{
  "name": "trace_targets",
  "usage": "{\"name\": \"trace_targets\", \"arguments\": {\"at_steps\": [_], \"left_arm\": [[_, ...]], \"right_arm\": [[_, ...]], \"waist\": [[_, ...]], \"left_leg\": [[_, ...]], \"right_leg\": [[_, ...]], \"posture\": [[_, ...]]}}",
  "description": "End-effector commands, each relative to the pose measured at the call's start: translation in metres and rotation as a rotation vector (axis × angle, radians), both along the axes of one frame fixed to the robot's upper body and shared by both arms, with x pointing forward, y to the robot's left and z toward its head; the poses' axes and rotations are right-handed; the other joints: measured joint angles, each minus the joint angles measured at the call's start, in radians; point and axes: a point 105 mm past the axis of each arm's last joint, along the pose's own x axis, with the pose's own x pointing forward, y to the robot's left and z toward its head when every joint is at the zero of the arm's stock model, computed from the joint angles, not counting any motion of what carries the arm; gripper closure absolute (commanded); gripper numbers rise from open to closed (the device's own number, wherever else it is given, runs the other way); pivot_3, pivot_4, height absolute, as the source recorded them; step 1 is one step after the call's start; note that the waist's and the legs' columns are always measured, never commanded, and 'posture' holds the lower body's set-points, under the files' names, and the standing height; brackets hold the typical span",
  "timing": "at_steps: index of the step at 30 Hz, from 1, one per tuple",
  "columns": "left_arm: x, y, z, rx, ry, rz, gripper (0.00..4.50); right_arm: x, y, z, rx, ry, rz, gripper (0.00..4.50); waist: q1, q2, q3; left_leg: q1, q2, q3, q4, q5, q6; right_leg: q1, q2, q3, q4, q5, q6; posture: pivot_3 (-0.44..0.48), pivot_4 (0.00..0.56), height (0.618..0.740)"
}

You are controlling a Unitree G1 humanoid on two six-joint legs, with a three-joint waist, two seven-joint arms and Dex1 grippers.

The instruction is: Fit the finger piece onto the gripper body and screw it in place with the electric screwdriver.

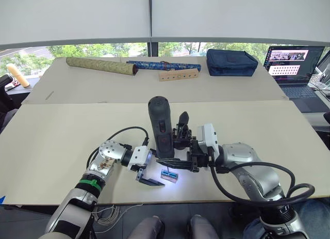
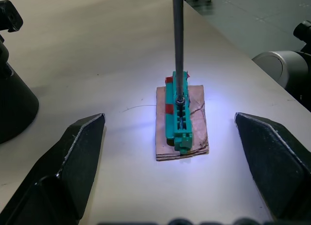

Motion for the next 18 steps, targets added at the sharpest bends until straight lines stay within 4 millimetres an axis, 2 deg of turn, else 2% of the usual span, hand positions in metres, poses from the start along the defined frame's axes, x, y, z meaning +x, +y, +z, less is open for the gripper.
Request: {"name": "trace_targets", "arguments": {"at_steps": [1, 9, 18], "left_arm": [[0.003, -0.001, 0.001, 0.017, -0.018, 0.008, 0.00], [0.003, -0.002, 0.006, 0.009, -0.016, 0.006, 0.00], [-0.002, 0.006, 0.031, -0.040, 0.014, 0.042, 0.00]], "right_arm": [[-0.007, 0.003, 0.010, 0.026, -0.053, 0.022, 2.59], [-0.006, 0.001, 0.019, 0.032, -0.068, 0.020, 2.59], [-0.012, 0.001, 0.062, 0.118, -0.090, 0.014, 2.59]], "waist": [[0.000, 0.000, 0.000], [0.000, 0.000, 0.000], [-0.007, -0.001, 0.001]], "left_leg": [[0.000, 0.000, 0.000, 0.000, 0.000, 0.000], [0.000, 0.000, 0.000, 0.000, 0.000, 0.000], [-0.006, 0.001, 0.000, -0.001, 0.002, 0.000]], "right_leg": [[0.000, 0.000, 0.000, 0.000, 0.000, 0.000], [0.000, 0.000, 0.000, 0.000, 0.000, 0.000], [-0.003, 0.000, 0.001, 0.001, 0.000, 0.000]], "posture": [[0.000, 0.150, 0.740], [0.000, 0.150, 0.740], [0.000, 0.150, 0.740]]}}
